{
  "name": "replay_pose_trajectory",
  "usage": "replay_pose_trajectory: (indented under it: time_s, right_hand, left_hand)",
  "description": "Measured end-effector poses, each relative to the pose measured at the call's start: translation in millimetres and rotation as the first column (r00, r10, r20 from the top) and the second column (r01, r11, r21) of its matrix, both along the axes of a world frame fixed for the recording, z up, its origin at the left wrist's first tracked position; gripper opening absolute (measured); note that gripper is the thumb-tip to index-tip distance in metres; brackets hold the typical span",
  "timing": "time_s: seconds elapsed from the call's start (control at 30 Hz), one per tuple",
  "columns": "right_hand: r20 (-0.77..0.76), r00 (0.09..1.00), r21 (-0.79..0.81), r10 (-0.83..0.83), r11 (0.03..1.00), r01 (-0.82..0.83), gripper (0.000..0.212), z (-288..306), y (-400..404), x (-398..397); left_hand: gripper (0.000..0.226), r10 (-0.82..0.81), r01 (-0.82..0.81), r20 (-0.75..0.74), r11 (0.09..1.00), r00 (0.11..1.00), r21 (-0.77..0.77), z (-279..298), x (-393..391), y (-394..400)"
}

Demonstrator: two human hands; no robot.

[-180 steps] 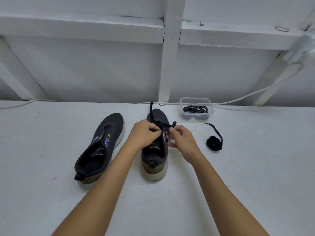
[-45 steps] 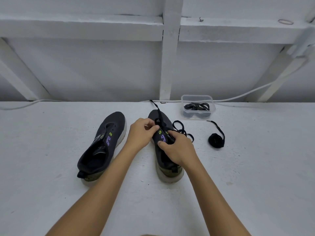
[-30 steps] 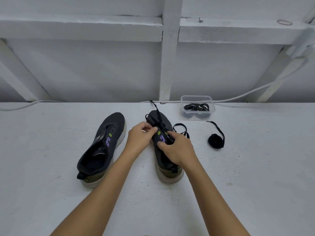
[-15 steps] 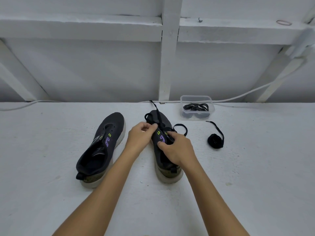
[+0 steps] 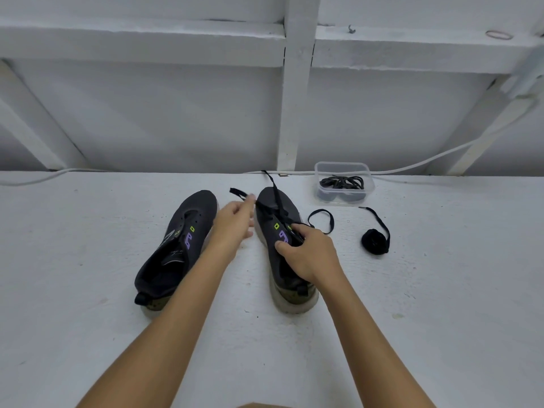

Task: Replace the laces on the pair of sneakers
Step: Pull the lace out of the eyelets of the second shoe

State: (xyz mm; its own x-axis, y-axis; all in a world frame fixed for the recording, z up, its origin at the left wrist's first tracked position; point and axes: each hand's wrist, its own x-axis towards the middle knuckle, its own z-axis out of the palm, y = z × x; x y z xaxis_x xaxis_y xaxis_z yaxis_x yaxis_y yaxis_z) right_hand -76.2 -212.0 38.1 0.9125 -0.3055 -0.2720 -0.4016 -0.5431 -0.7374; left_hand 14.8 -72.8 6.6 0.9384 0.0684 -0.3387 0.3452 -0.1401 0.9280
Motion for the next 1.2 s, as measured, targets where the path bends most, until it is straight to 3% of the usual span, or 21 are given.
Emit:
replay_pose_trajectory:
  time_s: [0.1,0.23,0.27,0.33,0.4,0.43,0.5,0.57,0.63,0.8,0.9,0.97,1.07,1.13,1.2]
  right_hand:
    - [0.006,1.0,-0.013,-0.004,1.0,0.004,0.039,0.8,0.2,-0.6]
    - [0.009,1.0,-0.011,-0.008,1.0,0.008,0.041,-1.0,-0.2,0.0]
    - [0.007,1.0,-0.01,-0.007,1.0,0.007,0.044,-1.2,0.0,0.3]
    - [0.0,1.0,-0.003,-0.008,1.0,0.008,0.049,-1.7,0.5,0.4]
    - [0.001,1.0,-0.006,-0.006,1.0,0.006,0.045,-2.6,-0.1,0.4]
    - [0.0,1.0,-0.009,-0.004,1.0,0.004,0.042,-2.5,-0.3,0.0]
    - [0.002,1.0,-0.01,-0.001,1.0,0.001,0.039,-2.2,-0.6,-0.2]
    - [0.003,1.0,-0.018,0.0,1.0,0.0,0.037,-1.7,-0.5,-0.4]
    - [0.002,1.0,-0.025,0.003,1.0,-0.003,0.037,-0.8,-0.3,-0.2]
    - [0.005,1.0,-0.038,0.003,0.999,-0.002,0.034,-1.9,0.6,0.6]
    - [0.002,1.0,-0.034,0.0,0.999,0.0,0.037,-1.8,0.2,0.4]
    - [0.0,1.0,-0.026,0.002,1.0,-0.002,0.036,-2.5,0.0,0.6]
    - [0.008,1.0,-0.024,0.006,1.0,-0.006,0.031,-5.1,-0.1,1.1]
    - [0.014,1.0,-0.031,0.008,1.0,-0.007,0.03,-5.8,-0.4,1.7]
    - [0.013,1.0,-0.037,0.012,0.999,-0.011,0.03,-5.8,-0.7,2.3]
  left_hand:
    - [0.022,-0.187,0.184,0.049,0.98,0.981,0.074,-11.6,-5.9,-5.2]
    - [0.008,-0.216,0.171,0.19,0.959,0.958,0.226,-11.1,-5.5,-11.5]
    - [0.008,-0.163,0.114,0.218,0.969,0.962,0.221,-10.0,-3.5,-11.7]
    - [0.009,0.095,-0.128,0.265,0.985,0.96,0.111,-7.3,2.3,-9.7]
    - [0.012,0.36,-0.36,0.245,0.932,0.9,-0.043,-4.2,8.2,-5.9]
    - [0.014,0.403,-0.397,0.216,0.915,0.89,-0.071,-4.5,9.0,-4.4]
    - [0.021,0.314,-0.309,0.145,0.949,0.938,-0.056,-5.8,4.8,-4.6]
    - [0.029,0.092,-0.091,0.091,0.996,0.992,-0.016,-13.0,-1.5,-6.8]
    - [0.029,-0.091,0.089,0.12,0.996,0.989,0.02,-21.5,-9.0,-7.6]
    - [0.019,-0.198,0.179,0.229,0.978,0.953,0.104,-26.1,-11.8,-9.6]
    - [0.009,-0.143,0.083,0.301,0.976,0.943,0.202,-27.1,-2.5,-5.0]
    - [0.01,0.07,-0.102,0.314,0.991,0.947,0.087,-21.7,2.2,-1.9]
    - [0.013,0.388,-0.366,0.218,0.921,0.896,-0.134,-12.0,3.8,-1.3]
    - [0.017,0.342,-0.323,0.13,0.935,0.931,-0.15,-14.8,1.7,-3.7]
    - [0.024,0.162,-0.154,0.039,0.977,0.986,-0.149,-20.3,-4.2,-7.5]
